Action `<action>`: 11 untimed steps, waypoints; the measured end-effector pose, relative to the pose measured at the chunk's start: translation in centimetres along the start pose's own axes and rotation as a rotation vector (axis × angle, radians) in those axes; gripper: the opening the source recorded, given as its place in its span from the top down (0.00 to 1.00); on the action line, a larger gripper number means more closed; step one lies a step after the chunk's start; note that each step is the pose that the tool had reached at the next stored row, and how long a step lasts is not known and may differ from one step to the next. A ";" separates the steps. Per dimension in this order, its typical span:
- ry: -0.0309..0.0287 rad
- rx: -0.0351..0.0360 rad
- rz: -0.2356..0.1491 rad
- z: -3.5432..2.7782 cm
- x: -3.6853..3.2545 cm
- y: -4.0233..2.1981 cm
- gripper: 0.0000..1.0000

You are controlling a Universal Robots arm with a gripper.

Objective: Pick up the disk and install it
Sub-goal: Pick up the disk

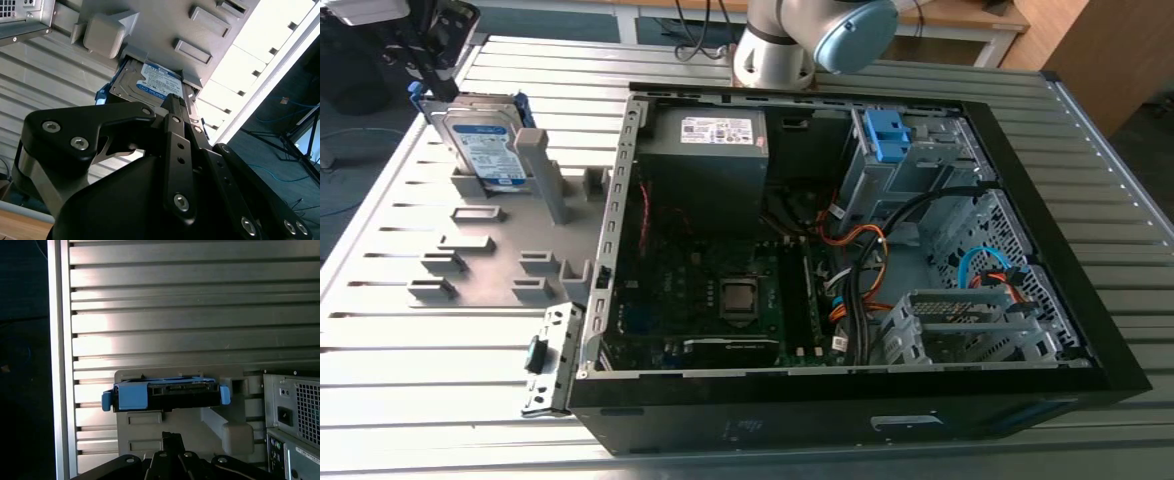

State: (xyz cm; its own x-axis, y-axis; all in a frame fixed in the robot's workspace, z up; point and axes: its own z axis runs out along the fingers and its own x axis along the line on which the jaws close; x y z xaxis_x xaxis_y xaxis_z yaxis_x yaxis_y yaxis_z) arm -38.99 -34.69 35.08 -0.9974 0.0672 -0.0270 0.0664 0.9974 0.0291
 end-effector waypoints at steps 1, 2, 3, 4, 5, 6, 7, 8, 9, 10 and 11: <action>0.0000 0.0000 0.000 0.00 0.00 0.00 0.89; 0.0000 0.0000 -0.001 0.00 0.00 0.00 0.89; 0.0001 -0.0001 -0.003 0.00 0.00 0.00 0.89; 0.0002 -0.0002 -0.007 0.00 0.00 0.00 0.89; 0.0003 -0.0003 -0.011 0.00 0.00 0.00 0.89; 0.0004 -0.0003 -0.014 0.00 0.00 0.00 0.89; 0.0005 -0.0005 -0.018 0.00 0.00 0.00 0.89; 0.0006 -0.0006 -0.022 0.00 0.00 0.00 0.89; 0.0007 -0.0007 -0.026 0.00 0.00 0.00 0.89; 0.0009 -0.0008 -0.031 0.00 0.00 0.00 0.89; 0.0010 -0.0010 -0.036 0.00 0.00 0.00 0.89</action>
State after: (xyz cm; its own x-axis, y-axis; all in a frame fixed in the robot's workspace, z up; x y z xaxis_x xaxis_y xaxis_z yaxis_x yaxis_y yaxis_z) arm -38.99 -34.69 35.08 -0.9992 0.0309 -0.0270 0.0301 0.9991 0.0291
